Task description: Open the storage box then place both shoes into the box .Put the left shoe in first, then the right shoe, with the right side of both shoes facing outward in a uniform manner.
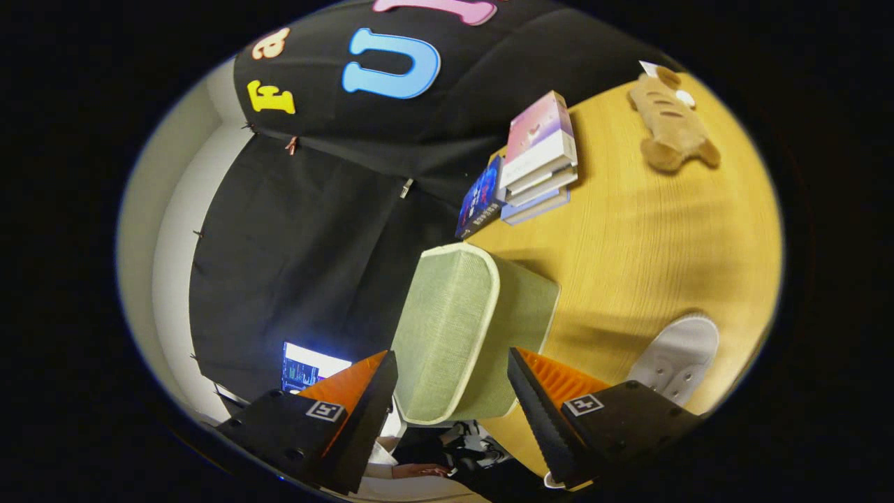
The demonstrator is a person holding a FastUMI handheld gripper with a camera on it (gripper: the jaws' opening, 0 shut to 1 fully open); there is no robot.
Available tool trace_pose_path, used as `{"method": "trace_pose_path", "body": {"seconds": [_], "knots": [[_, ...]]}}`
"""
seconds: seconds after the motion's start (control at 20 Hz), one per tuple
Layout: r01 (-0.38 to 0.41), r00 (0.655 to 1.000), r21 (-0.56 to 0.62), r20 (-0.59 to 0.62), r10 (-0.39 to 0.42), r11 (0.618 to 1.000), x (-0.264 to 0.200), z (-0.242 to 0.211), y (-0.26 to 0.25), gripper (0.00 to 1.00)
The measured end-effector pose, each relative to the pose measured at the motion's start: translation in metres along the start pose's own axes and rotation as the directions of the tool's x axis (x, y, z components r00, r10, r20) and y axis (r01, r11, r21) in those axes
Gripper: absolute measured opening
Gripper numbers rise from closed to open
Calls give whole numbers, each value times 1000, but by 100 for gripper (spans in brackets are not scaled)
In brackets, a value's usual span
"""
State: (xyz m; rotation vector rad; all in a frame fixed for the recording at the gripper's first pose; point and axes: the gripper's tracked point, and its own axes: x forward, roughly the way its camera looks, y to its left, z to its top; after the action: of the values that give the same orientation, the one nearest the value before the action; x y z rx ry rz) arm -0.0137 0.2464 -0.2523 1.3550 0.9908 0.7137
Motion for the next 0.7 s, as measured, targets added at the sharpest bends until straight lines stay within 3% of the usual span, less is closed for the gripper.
{"method": "trace_pose_path", "body": {"seconds": [0.35,0.7], "knots": [[-117,988,203,-73,135,972,47,-35,0,98],[-202,974,362,-21,225,910,78,-37,5,96]]}}
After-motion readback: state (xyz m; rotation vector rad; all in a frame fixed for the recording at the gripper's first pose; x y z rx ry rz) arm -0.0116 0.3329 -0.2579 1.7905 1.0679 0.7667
